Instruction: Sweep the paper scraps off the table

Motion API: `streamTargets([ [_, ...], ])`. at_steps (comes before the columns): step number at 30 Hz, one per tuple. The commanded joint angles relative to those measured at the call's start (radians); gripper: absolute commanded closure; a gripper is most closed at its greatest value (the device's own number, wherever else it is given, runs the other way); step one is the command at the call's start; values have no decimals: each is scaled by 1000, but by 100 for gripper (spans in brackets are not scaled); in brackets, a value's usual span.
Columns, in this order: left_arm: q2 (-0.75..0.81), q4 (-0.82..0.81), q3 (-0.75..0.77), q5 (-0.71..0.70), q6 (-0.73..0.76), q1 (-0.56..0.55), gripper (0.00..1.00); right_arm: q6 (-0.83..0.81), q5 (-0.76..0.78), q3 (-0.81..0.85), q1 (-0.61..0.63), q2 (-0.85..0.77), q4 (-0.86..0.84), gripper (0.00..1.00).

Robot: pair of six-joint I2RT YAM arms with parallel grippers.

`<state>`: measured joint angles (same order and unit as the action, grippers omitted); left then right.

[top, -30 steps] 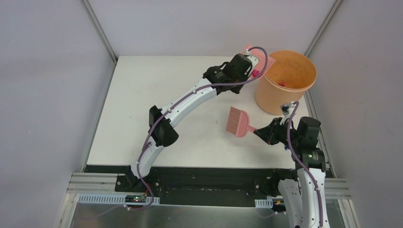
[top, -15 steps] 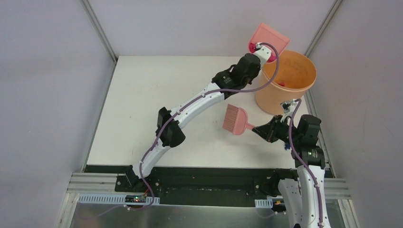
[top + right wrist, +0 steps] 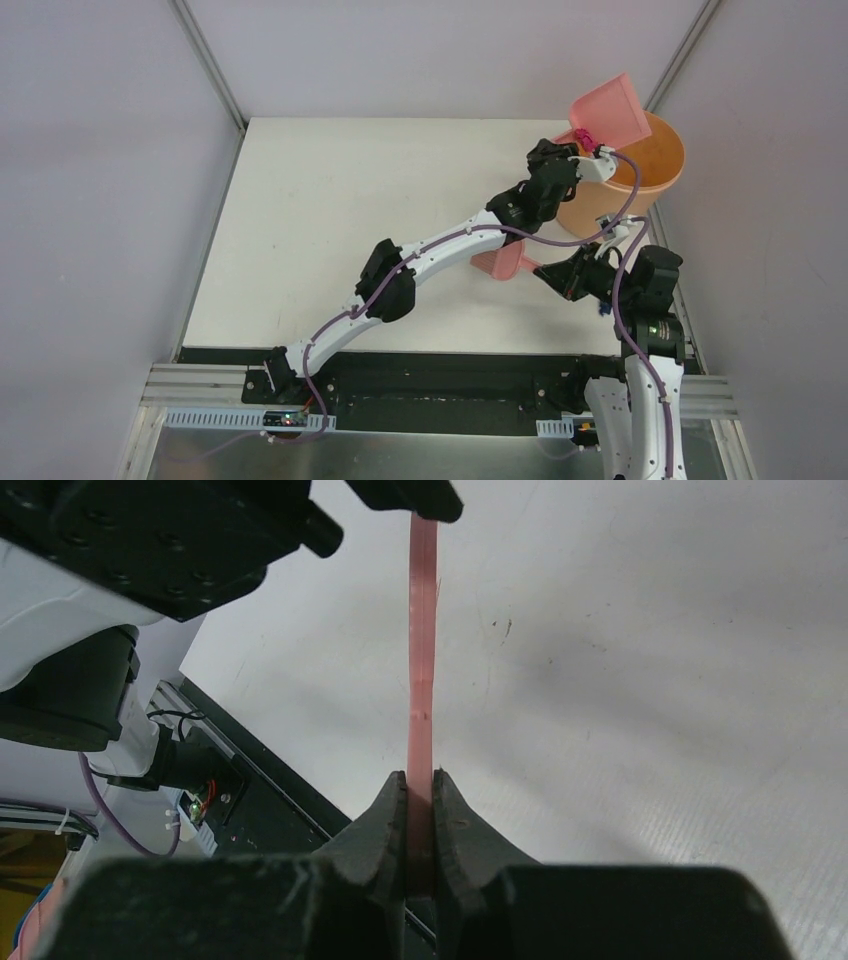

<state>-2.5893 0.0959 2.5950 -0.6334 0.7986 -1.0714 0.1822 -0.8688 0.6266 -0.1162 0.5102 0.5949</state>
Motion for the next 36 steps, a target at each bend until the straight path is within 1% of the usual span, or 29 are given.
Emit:
streamTargets([
  [1, 27, -274, -48, -12, 341, -22, 100, -2, -36, 2, -2, -2, -48, 100],
  [4, 35, -313, -76, -6, 410, -22, 100, -2, -38, 3, -2, -3, -50, 100],
  [8, 45, -457, -138, 27, 567, -26, 100, -1, -38, 3, -2, -8, -49, 100],
  [11, 53, -525, -173, 53, 674, -32, 100, -2, -39, 2, -2, -11, -49, 100],
  [14, 54, -662, -215, 88, 805, -54, 100, -2, -40, 2, -2, -11, -48, 100],
  [21, 65, -678, -229, 101, 814, -58, 100, -4, -41, 2, -3, -18, -48, 100],
  [22, 67, -686, -229, 96, 799, -57, 100, -4, -42, 2, -3, -18, -48, 100],
  [24, 72, -662, -214, 72, 719, -51, 100, -2, -42, 1, -5, -18, -47, 100],
  [30, 118, -495, -129, 2, 437, -47, 100, -3, -45, 2, -7, -21, -47, 100],
  [36, 174, -345, -89, 4, 238, -43, 100, -2, -45, 2, -11, -22, -47, 100],
])
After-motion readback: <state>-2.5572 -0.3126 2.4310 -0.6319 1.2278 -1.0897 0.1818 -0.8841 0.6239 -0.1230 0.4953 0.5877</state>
